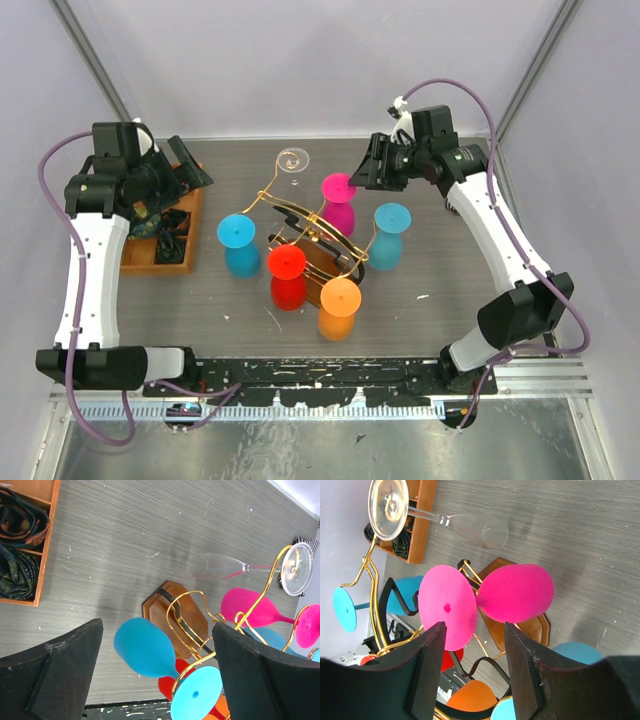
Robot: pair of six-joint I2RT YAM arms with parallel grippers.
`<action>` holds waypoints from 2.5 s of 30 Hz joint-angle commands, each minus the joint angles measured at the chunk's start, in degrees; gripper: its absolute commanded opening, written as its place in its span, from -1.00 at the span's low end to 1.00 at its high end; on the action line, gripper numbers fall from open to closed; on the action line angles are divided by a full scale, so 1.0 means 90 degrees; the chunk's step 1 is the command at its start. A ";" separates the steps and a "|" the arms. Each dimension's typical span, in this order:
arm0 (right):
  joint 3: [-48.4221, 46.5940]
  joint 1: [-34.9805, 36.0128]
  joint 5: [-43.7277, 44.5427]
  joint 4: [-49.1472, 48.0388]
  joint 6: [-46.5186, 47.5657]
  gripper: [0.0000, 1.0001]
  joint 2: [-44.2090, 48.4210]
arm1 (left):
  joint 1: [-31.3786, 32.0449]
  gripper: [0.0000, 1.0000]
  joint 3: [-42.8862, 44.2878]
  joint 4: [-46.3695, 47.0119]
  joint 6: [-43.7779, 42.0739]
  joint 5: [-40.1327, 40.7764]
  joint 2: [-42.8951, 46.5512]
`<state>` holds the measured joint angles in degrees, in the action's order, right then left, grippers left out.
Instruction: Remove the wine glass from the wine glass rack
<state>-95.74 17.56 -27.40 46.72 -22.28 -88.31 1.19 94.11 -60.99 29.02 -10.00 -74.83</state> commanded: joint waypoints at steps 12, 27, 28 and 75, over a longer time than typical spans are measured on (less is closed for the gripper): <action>0.0252 0.0004 -0.0886 -0.0803 -0.0141 -0.15 -0.0225 | 0.0005 0.96 0.0246 -0.0215 0.0130 -0.0217 0.0179; 0.0400 -0.0137 -0.1472 -0.1204 -0.0554 -0.84 0.0135 | 0.0007 0.96 0.0227 -0.0281 0.0121 -0.0234 0.0180; 0.0399 -0.0149 -0.1566 -0.1236 -0.0593 -0.84 0.0151 | 0.0005 0.96 0.0218 -0.0287 0.0125 -0.0231 0.0179; 0.0535 -0.0548 -0.3218 -0.0571 -0.0260 -0.98 0.0271 | 0.0005 0.96 0.0178 -0.0470 0.0241 -0.0439 0.0382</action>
<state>-89.71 13.08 -55.83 35.18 -30.00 -90.06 1.19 94.74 -64.27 31.55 -13.06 -72.20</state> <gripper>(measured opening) 0.092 0.979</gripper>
